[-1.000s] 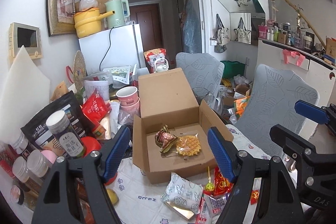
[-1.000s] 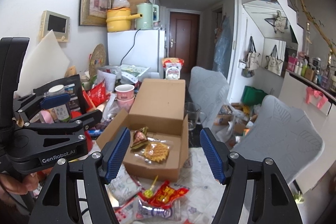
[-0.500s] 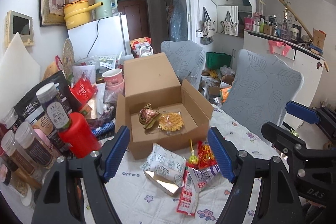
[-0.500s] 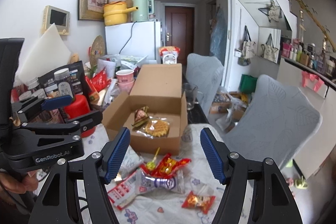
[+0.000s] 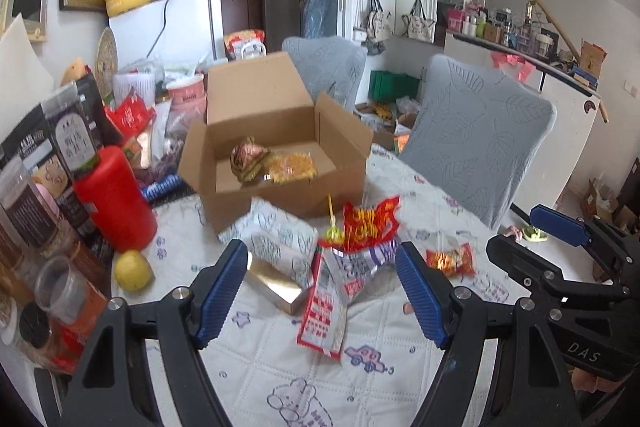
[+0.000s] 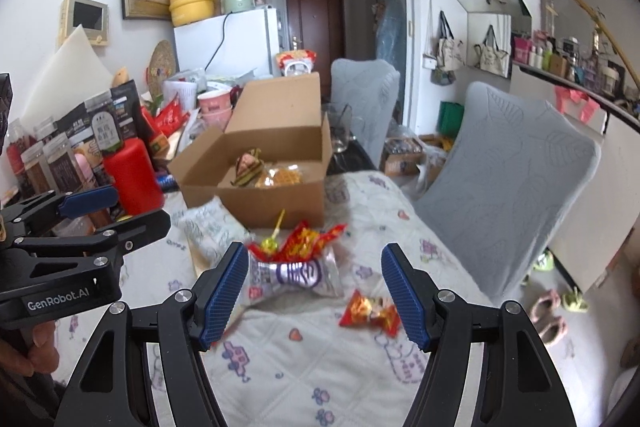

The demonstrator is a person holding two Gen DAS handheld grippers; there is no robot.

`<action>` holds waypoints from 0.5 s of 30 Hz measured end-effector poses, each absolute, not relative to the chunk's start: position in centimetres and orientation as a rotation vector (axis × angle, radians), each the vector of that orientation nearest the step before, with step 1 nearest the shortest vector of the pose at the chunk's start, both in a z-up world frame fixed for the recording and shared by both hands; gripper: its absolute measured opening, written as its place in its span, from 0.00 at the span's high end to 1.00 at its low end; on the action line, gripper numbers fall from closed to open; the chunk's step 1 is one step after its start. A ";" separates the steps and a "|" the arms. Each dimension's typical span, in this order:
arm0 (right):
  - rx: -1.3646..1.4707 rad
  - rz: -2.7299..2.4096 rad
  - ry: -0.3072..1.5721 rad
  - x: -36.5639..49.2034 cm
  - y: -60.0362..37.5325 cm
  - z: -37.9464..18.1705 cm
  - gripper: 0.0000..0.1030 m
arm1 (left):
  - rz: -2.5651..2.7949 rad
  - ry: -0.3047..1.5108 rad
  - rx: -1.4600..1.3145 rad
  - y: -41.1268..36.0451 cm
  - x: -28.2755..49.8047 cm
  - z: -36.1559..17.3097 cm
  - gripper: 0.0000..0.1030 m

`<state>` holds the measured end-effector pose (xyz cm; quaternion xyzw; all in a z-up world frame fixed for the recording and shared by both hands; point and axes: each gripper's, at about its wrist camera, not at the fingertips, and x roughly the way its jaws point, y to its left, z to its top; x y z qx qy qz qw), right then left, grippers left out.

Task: Organize snacks
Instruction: 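Withdraw both tools from the box back toward the snack pile, then grasp the red stick snack with the left gripper while the right gripper grasps the red candy pack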

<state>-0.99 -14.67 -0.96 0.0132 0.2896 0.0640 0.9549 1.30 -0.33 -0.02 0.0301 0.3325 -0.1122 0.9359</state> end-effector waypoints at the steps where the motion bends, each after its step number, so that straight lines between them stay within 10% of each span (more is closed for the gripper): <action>1: 0.040 0.131 0.604 -1.1 -14.8 -1.6 0.32 | -0.234 0.695 0.056 -0.3 1.3 -0.5 0.26; 15: 0.082 0.140 0.711 -0.8 -15.6 -8.0 0.32 | -0.260 0.818 -0.001 -0.2 2.1 -7.7 0.26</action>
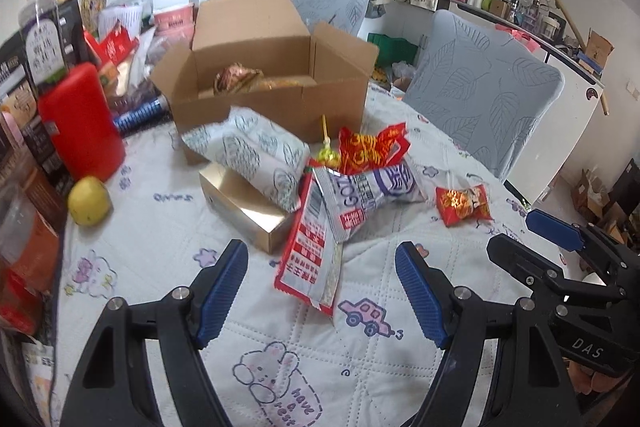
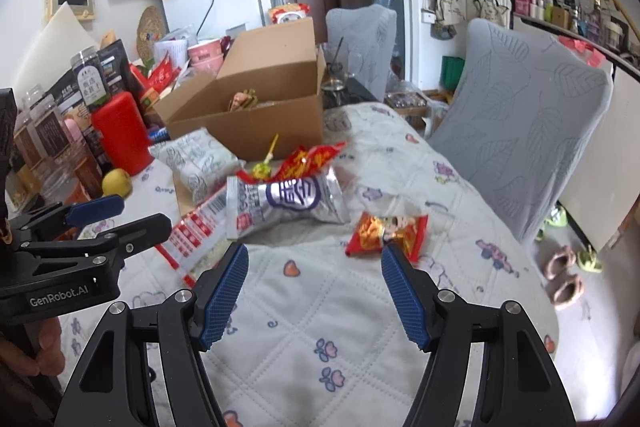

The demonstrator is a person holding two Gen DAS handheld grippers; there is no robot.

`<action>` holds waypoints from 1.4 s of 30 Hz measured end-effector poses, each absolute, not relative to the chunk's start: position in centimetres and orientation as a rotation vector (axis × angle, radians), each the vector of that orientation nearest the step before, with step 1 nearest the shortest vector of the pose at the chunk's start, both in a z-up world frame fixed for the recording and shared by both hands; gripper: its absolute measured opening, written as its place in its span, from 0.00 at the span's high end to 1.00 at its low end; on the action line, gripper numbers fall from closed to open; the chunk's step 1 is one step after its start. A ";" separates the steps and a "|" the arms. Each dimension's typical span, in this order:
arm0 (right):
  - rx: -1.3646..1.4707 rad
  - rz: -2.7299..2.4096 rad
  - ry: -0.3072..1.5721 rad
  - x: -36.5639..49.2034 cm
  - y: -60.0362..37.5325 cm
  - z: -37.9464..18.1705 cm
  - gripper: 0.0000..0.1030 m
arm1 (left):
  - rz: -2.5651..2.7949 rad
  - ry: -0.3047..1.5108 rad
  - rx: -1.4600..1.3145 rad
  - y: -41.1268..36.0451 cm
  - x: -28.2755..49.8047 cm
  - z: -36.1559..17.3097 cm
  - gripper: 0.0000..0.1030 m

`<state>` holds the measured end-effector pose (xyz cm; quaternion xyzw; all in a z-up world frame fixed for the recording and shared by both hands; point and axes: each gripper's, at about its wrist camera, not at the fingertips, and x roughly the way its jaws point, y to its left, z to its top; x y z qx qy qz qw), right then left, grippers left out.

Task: Organize snacks
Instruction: 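Grasp the red stick snack with the left gripper while the right gripper grasps the red candy pack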

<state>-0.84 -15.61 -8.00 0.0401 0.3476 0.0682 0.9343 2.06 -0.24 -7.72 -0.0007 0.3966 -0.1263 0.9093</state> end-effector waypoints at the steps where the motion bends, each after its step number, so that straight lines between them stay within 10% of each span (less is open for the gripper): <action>1: 0.089 0.141 0.720 -0.7 -15.8 -8.4 0.32 | -0.265 0.831 -0.020 -0.2 2.3 -8.3 0.26; 16: 0.139 0.078 0.773 2.2 -19.1 -11.0 0.32 | -0.229 0.919 -0.078 -0.1 6.2 -12.3 0.26; 24: 0.129 0.038 0.833 5.7 -20.1 -12.6 0.24 | -0.229 0.955 -0.012 -1.3 7.1 -13.0 0.65; 33: 0.122 0.000 0.907 8.5 -19.9 -14.5 0.24 | -0.267 0.924 0.021 -2.2 6.2 -11.8 0.88; 38: 0.098 0.015 0.888 8.2 -19.5 -14.2 0.57 | -0.272 0.924 0.019 -2.1 5.6 -11.5 0.89; 42: 0.124 0.056 0.860 7.2 -19.7 -13.6 0.58 | -0.269 0.912 0.021 -1.6 4.6 -10.9 0.89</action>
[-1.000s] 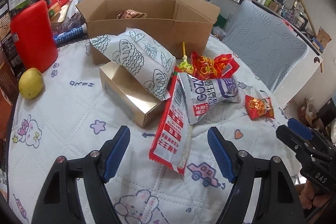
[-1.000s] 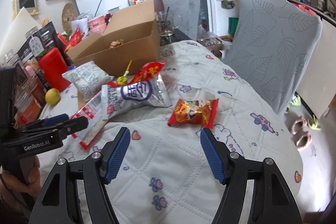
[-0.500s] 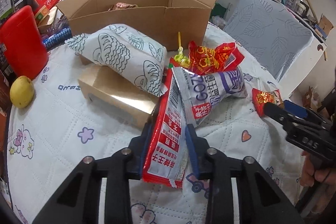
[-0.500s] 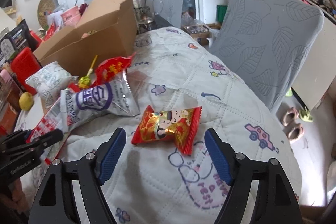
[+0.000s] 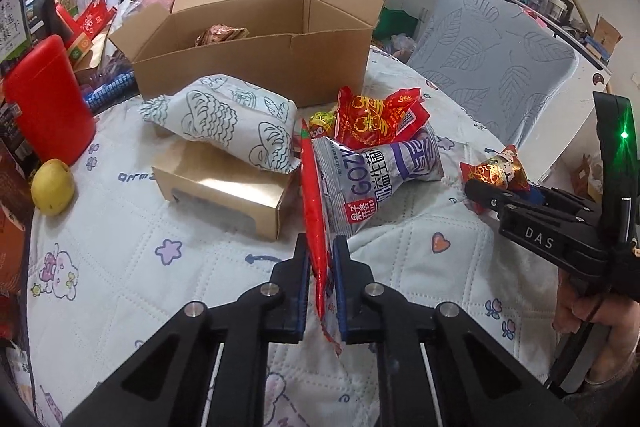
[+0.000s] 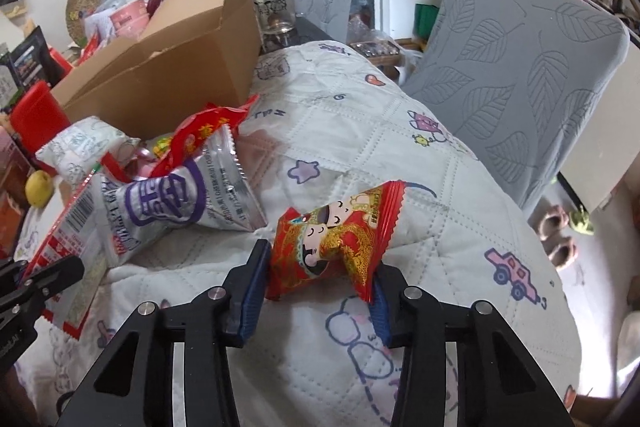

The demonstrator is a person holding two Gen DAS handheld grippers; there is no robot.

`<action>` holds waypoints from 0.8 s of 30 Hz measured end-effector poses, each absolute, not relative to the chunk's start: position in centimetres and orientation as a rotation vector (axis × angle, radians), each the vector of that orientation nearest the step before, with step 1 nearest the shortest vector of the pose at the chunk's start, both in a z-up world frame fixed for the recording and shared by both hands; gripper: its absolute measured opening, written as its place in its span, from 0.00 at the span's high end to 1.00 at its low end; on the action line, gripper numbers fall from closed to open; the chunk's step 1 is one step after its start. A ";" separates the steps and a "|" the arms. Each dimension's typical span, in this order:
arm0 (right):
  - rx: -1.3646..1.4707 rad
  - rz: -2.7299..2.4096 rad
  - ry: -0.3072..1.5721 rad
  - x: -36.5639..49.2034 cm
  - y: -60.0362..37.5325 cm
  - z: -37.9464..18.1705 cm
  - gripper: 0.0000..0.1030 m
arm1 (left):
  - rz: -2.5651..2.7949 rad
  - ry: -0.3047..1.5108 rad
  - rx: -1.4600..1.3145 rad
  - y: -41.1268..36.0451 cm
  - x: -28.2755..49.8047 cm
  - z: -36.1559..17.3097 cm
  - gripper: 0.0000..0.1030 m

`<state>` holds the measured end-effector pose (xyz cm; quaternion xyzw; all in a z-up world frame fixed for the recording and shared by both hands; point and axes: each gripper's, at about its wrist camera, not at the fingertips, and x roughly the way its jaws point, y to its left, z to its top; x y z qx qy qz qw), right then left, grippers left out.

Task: Organize snacks
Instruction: 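Grasp the red stick snack with the left gripper while the right gripper grasps the red candy pack, then lift the red stick snack and red candy pack off the table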

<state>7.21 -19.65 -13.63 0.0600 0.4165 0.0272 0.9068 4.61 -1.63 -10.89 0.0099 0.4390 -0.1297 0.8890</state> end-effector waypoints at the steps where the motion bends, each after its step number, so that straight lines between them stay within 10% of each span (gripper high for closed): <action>1: 0.127 0.063 0.853 6.9 -19.6 -13.4 0.58 | -0.268 0.908 0.023 -1.5 4.3 -10.7 0.89; 24: 0.167 0.233 0.839 2.6 -18.1 -12.5 0.58 | -0.270 0.958 0.074 -2.5 6.2 -12.3 0.89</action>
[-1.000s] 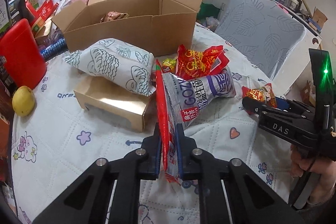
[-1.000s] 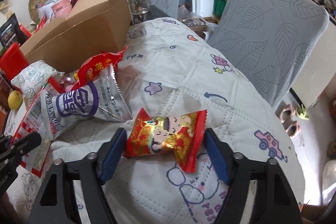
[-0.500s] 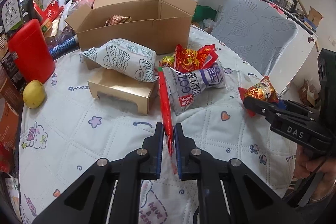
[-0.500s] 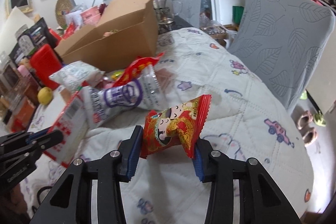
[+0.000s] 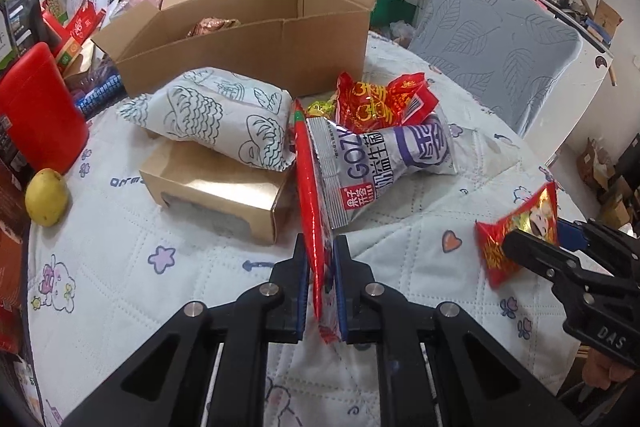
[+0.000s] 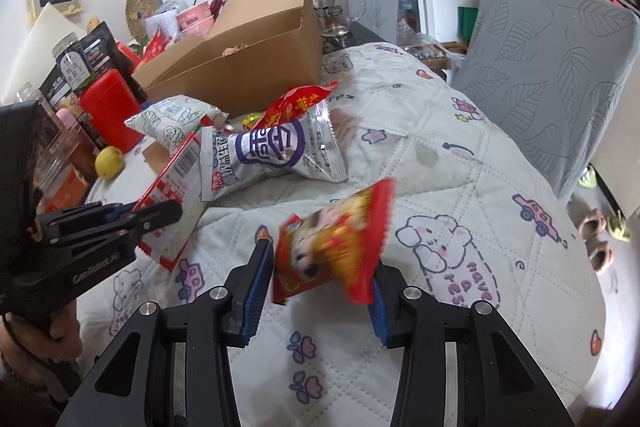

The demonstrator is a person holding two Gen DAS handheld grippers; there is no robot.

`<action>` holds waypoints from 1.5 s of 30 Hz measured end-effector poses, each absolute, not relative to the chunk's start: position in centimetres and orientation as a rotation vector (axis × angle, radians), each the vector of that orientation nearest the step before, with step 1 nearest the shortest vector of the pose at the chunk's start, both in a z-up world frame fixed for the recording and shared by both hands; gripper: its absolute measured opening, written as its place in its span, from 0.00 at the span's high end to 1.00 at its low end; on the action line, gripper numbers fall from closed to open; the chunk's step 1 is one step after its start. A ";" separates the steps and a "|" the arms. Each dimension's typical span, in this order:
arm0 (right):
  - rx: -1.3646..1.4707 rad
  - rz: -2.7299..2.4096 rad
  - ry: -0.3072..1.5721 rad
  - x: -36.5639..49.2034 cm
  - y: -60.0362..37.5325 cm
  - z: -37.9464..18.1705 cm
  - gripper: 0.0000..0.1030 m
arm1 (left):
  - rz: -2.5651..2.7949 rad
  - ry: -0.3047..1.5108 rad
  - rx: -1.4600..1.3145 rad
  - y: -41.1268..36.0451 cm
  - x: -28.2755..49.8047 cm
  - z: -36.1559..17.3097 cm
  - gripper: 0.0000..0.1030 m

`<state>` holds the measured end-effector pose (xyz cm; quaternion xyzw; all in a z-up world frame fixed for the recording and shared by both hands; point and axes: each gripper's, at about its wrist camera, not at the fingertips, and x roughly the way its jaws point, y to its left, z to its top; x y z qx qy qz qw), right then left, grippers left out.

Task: Organize snacks
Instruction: 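Lift the red stick snack and red candy pack off the table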

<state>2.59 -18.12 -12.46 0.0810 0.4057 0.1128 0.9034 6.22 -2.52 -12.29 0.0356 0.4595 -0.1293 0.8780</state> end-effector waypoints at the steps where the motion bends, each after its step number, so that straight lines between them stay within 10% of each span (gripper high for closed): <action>1: 0.168 0.236 0.837 2.6 -18.1 -12.4 0.58 | -0.270 0.969 0.075 -2.7 6.4 -12.5 0.89; 22: 0.165 0.291 0.893 2.5 -17.5 -14.3 0.40 | -0.252 0.976 0.091 -3.9 8.8 -14.3 0.88; 29: 0.183 0.275 0.879 2.2 -17.9 -14.3 0.62 | -0.248 0.942 0.072 -3.3 7.6 -13.5 0.91; 45: 0.202 0.329 0.826 1.4 -17.3 -13.2 0.65 | -0.276 0.896 0.067 -2.3 3.5 -10.9 0.91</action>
